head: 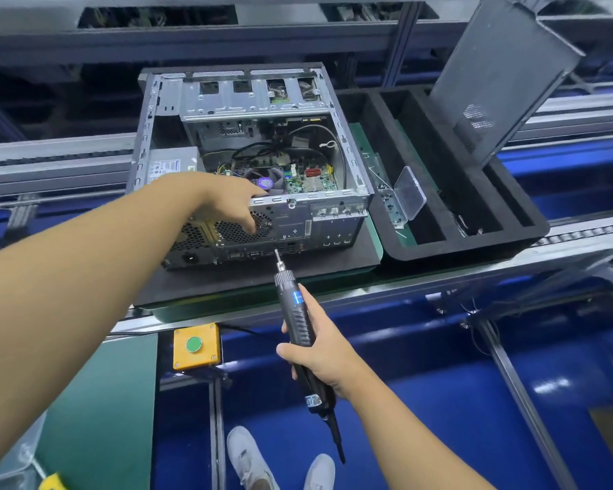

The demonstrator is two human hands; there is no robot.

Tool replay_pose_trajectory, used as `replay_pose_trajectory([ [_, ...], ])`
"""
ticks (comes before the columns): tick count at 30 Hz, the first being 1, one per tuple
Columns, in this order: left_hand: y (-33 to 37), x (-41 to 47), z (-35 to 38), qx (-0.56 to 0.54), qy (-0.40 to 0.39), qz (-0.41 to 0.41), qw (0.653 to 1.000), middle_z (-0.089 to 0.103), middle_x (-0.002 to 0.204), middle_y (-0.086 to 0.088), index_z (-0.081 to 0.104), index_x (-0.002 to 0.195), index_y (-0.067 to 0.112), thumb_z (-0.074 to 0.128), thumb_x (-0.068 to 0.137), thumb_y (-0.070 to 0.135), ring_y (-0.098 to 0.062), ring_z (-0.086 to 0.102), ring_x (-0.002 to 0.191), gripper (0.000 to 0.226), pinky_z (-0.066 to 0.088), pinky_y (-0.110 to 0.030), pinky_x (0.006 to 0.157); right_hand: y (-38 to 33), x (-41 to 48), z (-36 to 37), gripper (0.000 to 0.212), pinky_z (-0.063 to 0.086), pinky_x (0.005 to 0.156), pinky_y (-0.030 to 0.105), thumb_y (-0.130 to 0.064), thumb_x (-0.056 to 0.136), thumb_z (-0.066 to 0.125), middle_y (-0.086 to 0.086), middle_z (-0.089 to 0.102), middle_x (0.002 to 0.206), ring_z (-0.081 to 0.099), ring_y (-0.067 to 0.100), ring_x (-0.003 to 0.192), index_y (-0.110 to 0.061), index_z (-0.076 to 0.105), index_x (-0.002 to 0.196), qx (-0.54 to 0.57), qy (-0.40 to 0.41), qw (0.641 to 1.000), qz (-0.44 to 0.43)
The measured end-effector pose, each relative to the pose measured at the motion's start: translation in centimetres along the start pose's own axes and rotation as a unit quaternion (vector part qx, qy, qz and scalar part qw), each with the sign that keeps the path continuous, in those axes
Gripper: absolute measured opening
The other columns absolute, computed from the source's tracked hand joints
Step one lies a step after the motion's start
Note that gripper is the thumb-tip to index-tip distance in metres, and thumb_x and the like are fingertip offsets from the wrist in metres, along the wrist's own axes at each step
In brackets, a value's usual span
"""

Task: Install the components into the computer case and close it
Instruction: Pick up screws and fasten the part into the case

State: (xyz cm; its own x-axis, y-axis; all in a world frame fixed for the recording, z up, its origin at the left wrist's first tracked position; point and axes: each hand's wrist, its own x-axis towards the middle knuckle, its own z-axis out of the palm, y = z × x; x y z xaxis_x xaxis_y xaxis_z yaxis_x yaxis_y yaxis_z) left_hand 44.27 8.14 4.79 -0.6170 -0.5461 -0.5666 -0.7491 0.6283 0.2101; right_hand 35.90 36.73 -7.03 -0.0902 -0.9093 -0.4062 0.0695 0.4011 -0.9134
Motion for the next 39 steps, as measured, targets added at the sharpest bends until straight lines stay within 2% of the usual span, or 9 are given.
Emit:
replay_pose_trajectory([
  [3,0.2,0.3,-0.3,-0.026,-0.031,-0.011,0.999,0.023,0.161,-0.009,0.017,0.157,0.017,0.072,0.083,0.020,-0.029,0.030,0.144,0.093,0.029,-0.040,0.113,0.3,0.0,0.2,0.098,0.058,0.066,0.032,-0.029,0.073,0.079,-0.005,0.065,0.110,0.063,0.014,0.071,-0.069,0.027,0.146,0.003,-0.003,1.000,-0.005],
  [8,0.8,0.1,-0.7,-0.061,-0.073,-0.028,0.995,0.022,0.161,-0.007,0.021,0.155,0.019,0.069,0.079,0.010,-0.030,0.030,0.141,0.090,0.034,-0.049,0.112,0.4,0.0,0.5,0.096,0.058,0.065,0.032,-0.028,0.073,0.079,-0.003,0.064,0.112,0.063,0.013,0.073,-0.073,0.029,0.141,0.004,-0.008,1.000,-0.013],
  [9,1.0,0.0,-0.7,-0.051,-0.071,-0.036,0.996,0.026,0.159,-0.009,0.030,0.151,0.015,0.069,0.078,0.012,-0.031,0.034,0.139,0.083,0.037,-0.048,0.109,0.5,0.0,0.5,0.096,0.058,0.066,0.032,-0.029,0.073,0.079,-0.003,0.064,0.112,0.064,0.013,0.073,-0.074,0.030,0.141,0.005,-0.008,1.000,-0.013],
  [11,1.0,0.1,-0.7,-0.022,-0.059,-0.039,0.997,0.049,0.130,-0.016,0.057,0.111,0.007,0.070,0.071,0.021,-0.032,0.052,0.110,0.044,0.045,-0.040,0.089,0.5,0.1,0.5,0.095,0.058,0.066,0.032,-0.029,0.072,0.080,-0.003,0.065,0.111,0.064,0.013,0.073,-0.076,0.030,0.138,0.007,-0.006,1.000,-0.013],
  [13,0.9,0.1,-0.7,-0.025,-0.063,-0.038,0.997,0.046,0.088,-0.013,0.050,0.076,0.007,0.070,0.068,0.021,-0.026,0.042,0.073,0.026,0.034,-0.035,0.065,0.5,0.1,0.4,0.095,0.058,0.066,0.032,-0.029,0.073,0.079,-0.004,0.065,0.111,0.064,0.014,0.073,-0.074,0.029,0.139,0.007,-0.004,1.000,-0.010],
  [16,1.0,-0.3,-0.8,-0.037,-0.053,-0.039,0.997,0.035,0.063,-0.003,0.039,0.051,0.015,0.068,0.071,0.013,-0.020,0.030,0.057,0.036,0.024,-0.031,0.057,0.4,0.1,0.5,0.100,0.058,0.068,0.033,-0.026,0.075,0.079,-0.006,0.066,0.109,0.063,0.014,0.072,-0.063,0.025,0.151,0.007,0.004,1.000,-0.003],
  [19,1.2,-0.4,-1.0,-0.036,-0.063,-0.042,0.997,0.041,0.050,0.003,0.039,0.034,0.016,0.065,0.070,0.008,-0.014,0.036,0.049,0.045,0.029,-0.030,0.058,0.4,0.1,0.6,0.101,0.058,0.068,0.032,-0.022,0.078,0.079,-0.007,0.066,0.106,0.063,0.015,0.072,-0.057,0.023,0.155,0.006,0.010,1.000,0.003],
  [22,1.4,-0.7,-1.0,-0.024,-0.063,-0.035,0.997,0.045,0.066,-0.003,0.047,0.034,0.017,0.063,0.068,0.006,-0.021,0.039,0.066,0.040,0.032,-0.035,0.069,0.4,0.2,0.7,0.101,0.058,0.069,0.032,-0.020,0.079,0.079,-0.007,0.065,0.108,0.063,0.015,0.076,-0.057,0.023,0.154,0.003,0.010,1.000,0.004],
  [39,1.1,-0.7,-0.8,-0.052,-0.054,-0.015,0.997,0.042,0.061,-0.003,0.047,0.037,0.014,0.061,0.070,0.002,-0.023,0.036,0.067,0.037,0.031,-0.039,0.072,-0.1,1.4,0.7,0.101,0.058,0.067,0.032,-0.025,0.076,0.078,-0.002,0.063,0.113,0.065,0.015,0.069,-0.060,0.023,0.153,0.000,0.008,1.000,-0.003],
])
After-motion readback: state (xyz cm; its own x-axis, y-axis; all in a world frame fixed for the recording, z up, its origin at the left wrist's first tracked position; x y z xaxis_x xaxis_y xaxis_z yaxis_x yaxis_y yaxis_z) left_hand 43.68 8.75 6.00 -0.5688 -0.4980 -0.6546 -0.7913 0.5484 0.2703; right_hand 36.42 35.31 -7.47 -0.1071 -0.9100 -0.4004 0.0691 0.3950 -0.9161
